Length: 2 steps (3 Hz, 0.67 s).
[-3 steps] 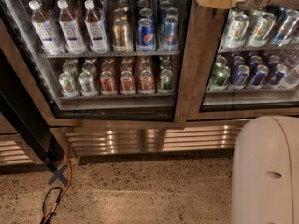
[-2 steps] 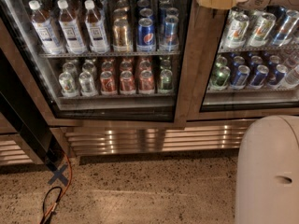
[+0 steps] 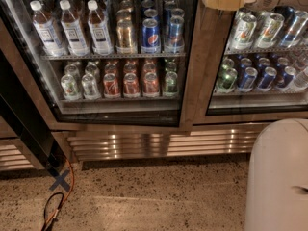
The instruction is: Open left fridge door
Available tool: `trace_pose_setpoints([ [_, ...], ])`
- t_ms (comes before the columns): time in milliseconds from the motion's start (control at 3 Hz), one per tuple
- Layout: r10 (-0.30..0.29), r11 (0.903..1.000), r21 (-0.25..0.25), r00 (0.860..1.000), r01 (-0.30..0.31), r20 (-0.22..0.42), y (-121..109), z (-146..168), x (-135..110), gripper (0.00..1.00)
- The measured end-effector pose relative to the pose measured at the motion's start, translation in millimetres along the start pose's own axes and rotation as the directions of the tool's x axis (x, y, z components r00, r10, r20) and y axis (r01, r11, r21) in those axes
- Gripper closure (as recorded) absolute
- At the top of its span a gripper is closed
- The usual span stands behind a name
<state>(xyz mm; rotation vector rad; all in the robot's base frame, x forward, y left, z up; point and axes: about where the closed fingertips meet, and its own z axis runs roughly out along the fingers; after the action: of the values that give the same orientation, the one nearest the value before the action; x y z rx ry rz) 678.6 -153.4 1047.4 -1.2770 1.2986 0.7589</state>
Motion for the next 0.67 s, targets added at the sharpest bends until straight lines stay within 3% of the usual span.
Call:
trace_pose_setpoints([
  [333,0.0,1.0,0.0,1.0,0.0,0.0,1.5,1.2,-0.6,1.0],
  [667,-0.039,0.9992,0.01,0.999,0.039,0.011,-10.1,13.4,5.0,1.0],
])
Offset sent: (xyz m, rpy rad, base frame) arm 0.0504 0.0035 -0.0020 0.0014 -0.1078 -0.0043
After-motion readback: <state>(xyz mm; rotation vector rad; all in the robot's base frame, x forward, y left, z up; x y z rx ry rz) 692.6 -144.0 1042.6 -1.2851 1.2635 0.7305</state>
